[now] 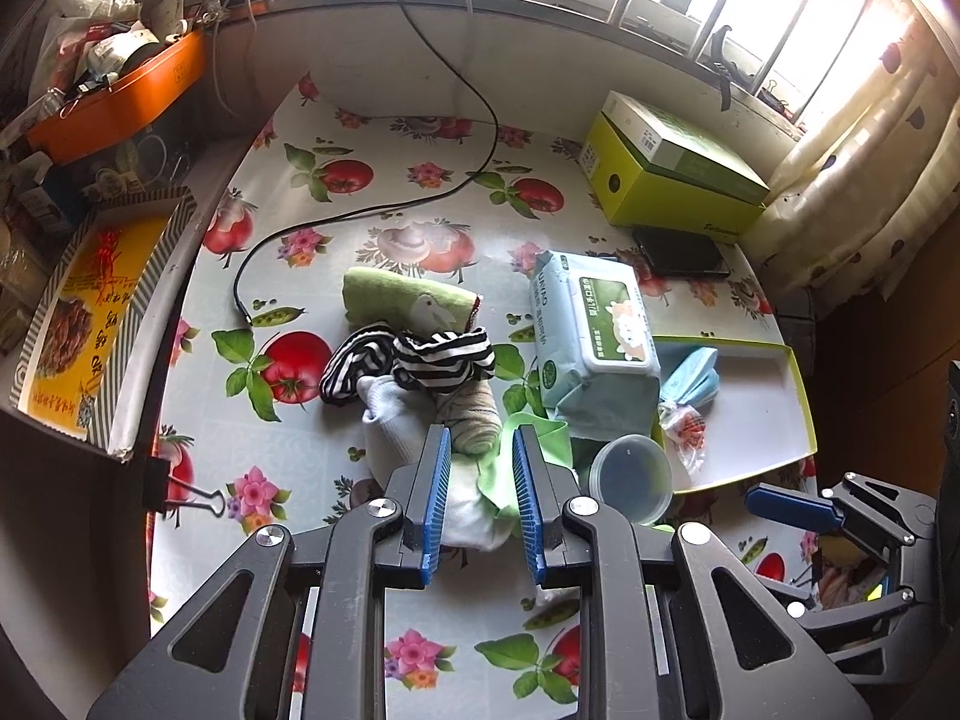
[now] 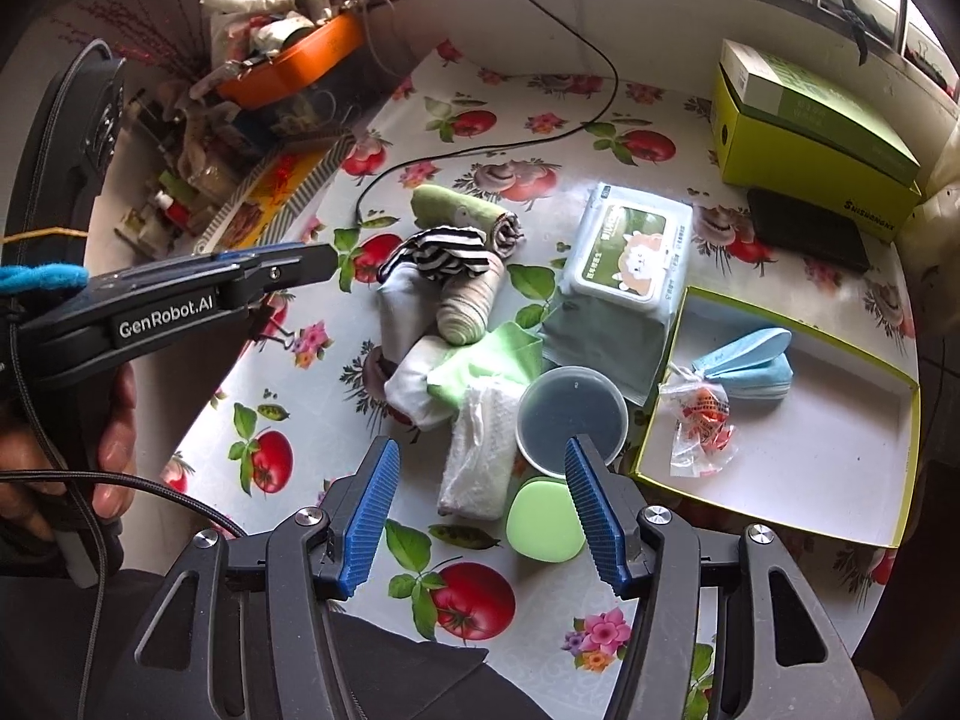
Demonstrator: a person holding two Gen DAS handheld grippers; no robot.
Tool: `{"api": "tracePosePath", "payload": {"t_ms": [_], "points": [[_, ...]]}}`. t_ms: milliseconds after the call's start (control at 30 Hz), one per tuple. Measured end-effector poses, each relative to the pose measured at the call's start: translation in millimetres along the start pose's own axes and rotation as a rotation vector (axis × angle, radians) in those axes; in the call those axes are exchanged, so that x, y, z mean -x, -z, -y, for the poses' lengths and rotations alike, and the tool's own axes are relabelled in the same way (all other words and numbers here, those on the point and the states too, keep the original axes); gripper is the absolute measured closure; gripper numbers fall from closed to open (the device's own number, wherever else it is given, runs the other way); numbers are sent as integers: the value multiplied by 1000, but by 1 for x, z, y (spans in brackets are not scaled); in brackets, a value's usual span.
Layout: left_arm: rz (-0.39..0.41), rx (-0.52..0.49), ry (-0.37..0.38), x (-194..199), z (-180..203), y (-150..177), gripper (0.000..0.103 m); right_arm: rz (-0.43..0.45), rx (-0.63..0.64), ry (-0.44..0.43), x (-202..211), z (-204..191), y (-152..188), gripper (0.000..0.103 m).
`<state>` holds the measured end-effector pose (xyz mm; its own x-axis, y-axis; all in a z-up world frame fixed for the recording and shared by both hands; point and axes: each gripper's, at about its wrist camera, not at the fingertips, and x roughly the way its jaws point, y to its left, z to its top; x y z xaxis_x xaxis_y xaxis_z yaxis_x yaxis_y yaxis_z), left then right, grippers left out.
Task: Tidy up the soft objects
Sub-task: 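Move both open grippers back over the pile of soft items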
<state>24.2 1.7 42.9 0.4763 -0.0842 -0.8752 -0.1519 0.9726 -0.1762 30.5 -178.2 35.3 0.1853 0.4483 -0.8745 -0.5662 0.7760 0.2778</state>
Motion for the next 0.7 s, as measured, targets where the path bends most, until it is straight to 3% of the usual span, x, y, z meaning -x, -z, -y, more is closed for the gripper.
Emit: {"api": "tracePosePath", "payload": {"t_ms": [700], "points": [[-97,122,51,-32,-51,20,81,-52,39,-27,-22,-14,-6,46]]}}
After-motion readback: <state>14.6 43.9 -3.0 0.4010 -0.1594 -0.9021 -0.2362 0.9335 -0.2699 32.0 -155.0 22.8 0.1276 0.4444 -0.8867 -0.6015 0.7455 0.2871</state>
